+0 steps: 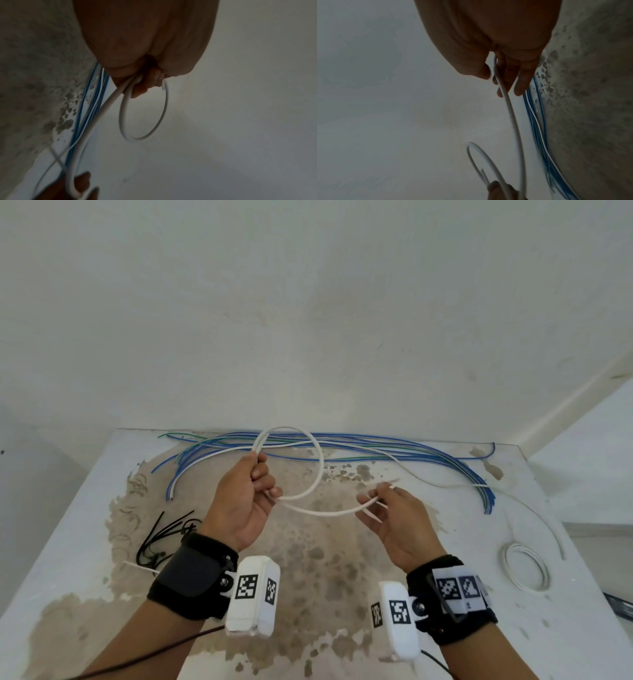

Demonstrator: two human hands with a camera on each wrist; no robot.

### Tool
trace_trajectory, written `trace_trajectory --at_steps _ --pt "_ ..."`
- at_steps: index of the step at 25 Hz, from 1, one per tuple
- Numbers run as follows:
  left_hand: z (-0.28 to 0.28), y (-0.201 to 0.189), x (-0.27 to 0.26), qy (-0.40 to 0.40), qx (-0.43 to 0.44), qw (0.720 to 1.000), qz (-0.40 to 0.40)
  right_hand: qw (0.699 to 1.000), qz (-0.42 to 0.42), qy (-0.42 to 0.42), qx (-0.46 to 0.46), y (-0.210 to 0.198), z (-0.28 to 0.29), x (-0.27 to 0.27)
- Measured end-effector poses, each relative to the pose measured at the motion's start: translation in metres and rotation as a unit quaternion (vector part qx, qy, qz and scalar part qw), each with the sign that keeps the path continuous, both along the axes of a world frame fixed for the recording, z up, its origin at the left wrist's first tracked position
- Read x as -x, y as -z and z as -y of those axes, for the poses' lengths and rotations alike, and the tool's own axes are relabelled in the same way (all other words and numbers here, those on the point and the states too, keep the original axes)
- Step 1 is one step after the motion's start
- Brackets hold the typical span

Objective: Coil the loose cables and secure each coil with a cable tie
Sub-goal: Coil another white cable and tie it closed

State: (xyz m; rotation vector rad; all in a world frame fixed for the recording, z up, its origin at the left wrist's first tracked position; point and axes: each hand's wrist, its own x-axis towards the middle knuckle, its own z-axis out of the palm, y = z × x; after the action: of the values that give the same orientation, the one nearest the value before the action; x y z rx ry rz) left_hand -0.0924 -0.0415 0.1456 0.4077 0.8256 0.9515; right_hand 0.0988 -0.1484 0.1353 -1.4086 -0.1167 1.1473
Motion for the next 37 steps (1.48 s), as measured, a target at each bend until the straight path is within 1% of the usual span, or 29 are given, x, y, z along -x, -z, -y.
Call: trace_trajectory --at_steps 1,2,4,6,9,10,12,14,16,17,19,21,22,25,28,30,32,34,35,36,37 --pt "0.000 0.001 0.001 0.024 -0.008 0.999 -0.035 1.000 -0.008 0.021 -0.011 0.001 -0.001 -0.004" --pt "0.000 0.002 0.001 0.054 -0.012 0.996 -0.073 1.000 0.009 0.015 -0.017 0.001 -0.001 -0.006" --pt "0.004 0.006 0.000 0.123 -0.022 0.981 -0.149 0.996 0.080 -0.042 -0.018 0.000 -0.003 -0.005" --pt "0.008 0.010 -0.004 0.181 -0.039 0.958 -0.220 0.984 0.147 -0.099 -0.025 -0.003 -0.004 -0.001" --pt "0.014 0.010 -0.006 0.239 -0.078 0.921 -0.296 0.962 0.217 -0.161 -0.027 -0.008 -0.008 0.002" --pt "0.015 0.009 -0.006 0.257 -0.093 0.909 -0.315 0.957 0.222 -0.182 -0.027 -0.009 -0.009 0.002" --pt "0.017 0.007 -0.006 0.291 -0.128 0.883 -0.346 0.950 0.208 -0.230 -0.029 -0.011 -0.011 0.002" --pt "0.018 0.005 -0.008 0.315 -0.162 0.856 -0.376 0.938 0.195 -0.286 -0.032 -0.011 -0.011 0.003" --pt "0.019 0.003 -0.010 0.332 -0.180 0.837 -0.397 0.922 0.188 -0.335 -0.040 -0.013 -0.009 0.004" --pt "0.019 0.003 -0.011 0.336 -0.181 0.833 -0.401 0.913 0.189 -0.358 -0.046 -0.015 -0.008 0.005" --pt "0.020 0.001 -0.015 0.334 -0.166 0.838 -0.398 0.892 0.207 -0.398 -0.058 -0.018 -0.005 0.005" --pt "0.023 -0.002 -0.019 0.309 -0.148 0.852 -0.396 0.867 0.238 -0.434 -0.061 -0.020 -0.002 0.005" --pt "0.025 -0.002 -0.022 0.292 -0.146 0.855 -0.404 0.854 0.256 -0.450 -0.059 -0.020 -0.001 0.005" --pt "0.032 -0.001 -0.030 0.252 -0.159 0.853 -0.428 0.822 0.311 -0.475 -0.045 -0.018 0.000 0.002" --pt "0.036 0.002 -0.034 0.241 -0.154 0.856 -0.431 0.814 0.344 -0.467 -0.040 -0.015 0.002 0.001" --pt "0.036 0.002 -0.034 0.238 -0.170 0.851 -0.437 0.805 0.382 -0.451 -0.041 -0.010 0.004 0.006" --pt "0.037 0.003 -0.035 0.238 -0.192 0.845 -0.440 0.778 0.456 -0.430 -0.044 -0.004 0.006 0.012" --pt "0.038 0.003 -0.036 0.241 -0.197 0.844 -0.436 0.749 0.517 -0.412 -0.039 0.000 0.004 0.014" --pt "0.038 0.003 -0.035 0.249 -0.190 0.847 -0.430 0.741 0.530 -0.410 -0.034 0.001 0.003 0.014" --pt "0.037 0.003 -0.034 0.258 -0.186 0.846 -0.428 0.740 0.531 -0.412 -0.028 0.001 0.002 0.013" --pt "0.035 0.005 -0.033 0.261 -0.193 0.837 -0.440 0.744 0.523 -0.416 -0.020 0.001 0.001 0.011"
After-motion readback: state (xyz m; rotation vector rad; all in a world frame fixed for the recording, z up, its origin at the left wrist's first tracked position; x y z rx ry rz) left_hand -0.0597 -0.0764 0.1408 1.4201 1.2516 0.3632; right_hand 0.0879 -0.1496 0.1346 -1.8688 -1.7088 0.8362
